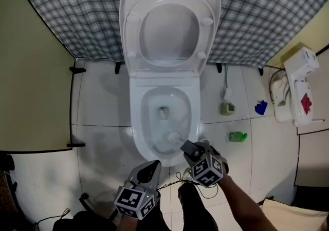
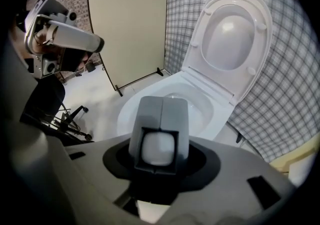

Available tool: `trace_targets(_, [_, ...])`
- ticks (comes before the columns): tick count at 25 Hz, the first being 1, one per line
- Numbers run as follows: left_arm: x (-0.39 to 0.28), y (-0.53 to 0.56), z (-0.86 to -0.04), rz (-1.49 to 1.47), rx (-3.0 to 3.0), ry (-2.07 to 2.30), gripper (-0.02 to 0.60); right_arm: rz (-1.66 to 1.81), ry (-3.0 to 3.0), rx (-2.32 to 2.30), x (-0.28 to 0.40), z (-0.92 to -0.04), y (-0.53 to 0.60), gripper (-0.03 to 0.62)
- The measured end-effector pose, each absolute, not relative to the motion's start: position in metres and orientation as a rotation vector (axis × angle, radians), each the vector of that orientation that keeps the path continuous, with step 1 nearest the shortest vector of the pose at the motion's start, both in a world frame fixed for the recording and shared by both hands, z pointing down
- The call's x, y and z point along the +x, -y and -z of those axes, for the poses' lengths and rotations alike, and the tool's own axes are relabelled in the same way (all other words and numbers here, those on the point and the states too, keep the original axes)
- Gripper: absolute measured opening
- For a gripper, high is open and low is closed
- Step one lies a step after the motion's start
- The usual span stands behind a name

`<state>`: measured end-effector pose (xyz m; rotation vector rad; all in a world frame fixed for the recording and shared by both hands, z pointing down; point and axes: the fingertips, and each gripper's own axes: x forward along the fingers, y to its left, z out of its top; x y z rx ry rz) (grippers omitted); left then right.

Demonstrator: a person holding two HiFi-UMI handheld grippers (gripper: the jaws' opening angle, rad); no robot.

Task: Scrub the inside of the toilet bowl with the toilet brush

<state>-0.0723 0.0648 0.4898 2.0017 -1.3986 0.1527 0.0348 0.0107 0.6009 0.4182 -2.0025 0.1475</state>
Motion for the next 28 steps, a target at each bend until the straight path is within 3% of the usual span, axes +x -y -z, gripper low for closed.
trace_targets(18, [-0.072, -0.057, -0.503, -0.149, 2.006, 1.332, -0.012, 0.02, 2.028, 0.726, -0.005, -0.62, 0.115, 0.19])
trace_targets(28, [-0.075, -0.056, -0.501, -0.138, 1.999, 1.329, -0.012, 0.004, 1.93, 0.682, 0.02, -0.632, 0.099, 0.186])
